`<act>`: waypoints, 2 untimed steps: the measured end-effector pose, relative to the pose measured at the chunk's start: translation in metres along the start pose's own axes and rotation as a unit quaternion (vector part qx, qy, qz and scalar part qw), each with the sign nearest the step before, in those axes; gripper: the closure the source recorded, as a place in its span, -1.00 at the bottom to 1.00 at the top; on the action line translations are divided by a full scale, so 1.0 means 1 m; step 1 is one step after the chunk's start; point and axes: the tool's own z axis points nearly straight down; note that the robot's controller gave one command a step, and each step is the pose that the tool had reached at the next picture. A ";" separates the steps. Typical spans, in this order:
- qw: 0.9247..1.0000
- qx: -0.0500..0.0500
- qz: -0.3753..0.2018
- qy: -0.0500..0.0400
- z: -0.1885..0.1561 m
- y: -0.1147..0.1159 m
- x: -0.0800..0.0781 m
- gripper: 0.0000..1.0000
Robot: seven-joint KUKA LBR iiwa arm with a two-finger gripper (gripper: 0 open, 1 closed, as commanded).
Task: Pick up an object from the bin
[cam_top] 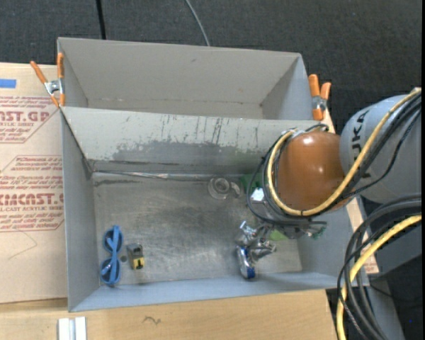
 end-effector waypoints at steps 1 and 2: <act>1.000 0.002 -0.012 -0.002 -0.126 -0.068 -0.005 1.00; 0.981 -0.001 -0.196 -0.002 -0.187 -0.051 -0.017 1.00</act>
Offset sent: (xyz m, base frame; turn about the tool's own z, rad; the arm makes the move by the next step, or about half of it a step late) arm 0.0501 -0.0401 0.1217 -0.0282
